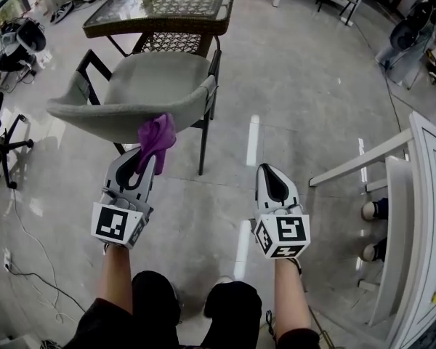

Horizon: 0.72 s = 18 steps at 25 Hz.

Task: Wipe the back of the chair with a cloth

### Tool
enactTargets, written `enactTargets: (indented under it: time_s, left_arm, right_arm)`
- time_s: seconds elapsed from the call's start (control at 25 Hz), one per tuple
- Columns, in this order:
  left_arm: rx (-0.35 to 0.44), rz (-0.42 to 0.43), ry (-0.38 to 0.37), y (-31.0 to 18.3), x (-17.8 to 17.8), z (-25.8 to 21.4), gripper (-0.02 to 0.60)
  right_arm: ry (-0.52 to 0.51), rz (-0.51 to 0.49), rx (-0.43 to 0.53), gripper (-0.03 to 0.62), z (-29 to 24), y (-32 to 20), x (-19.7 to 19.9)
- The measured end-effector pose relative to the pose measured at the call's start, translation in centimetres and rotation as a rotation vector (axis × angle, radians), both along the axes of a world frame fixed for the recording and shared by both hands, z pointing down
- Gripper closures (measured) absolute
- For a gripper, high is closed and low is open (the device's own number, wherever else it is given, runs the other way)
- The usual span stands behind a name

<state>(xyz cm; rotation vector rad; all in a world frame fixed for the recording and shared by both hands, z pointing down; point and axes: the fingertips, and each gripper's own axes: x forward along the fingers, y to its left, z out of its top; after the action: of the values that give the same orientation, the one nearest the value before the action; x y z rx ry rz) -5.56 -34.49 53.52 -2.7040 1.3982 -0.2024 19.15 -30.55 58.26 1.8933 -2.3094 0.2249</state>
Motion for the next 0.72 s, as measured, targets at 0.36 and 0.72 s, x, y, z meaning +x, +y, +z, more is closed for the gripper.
enactTargets:
  time_s: [0.36,0.72]
  left_arm:
    - [-0.010,-0.005,0.056,1.5,-0.7,-7.8,0.503]
    - [-0.018,-0.048,0.084,3.9,-2.9,-17.1,0.503]
  right_arm:
    - [0.019,-0.020,-0.023,0.566,-8.0,2.4,-1.8]
    - [0.031,-0.013,-0.037,0.566,-18.4,4.9,-2.7]
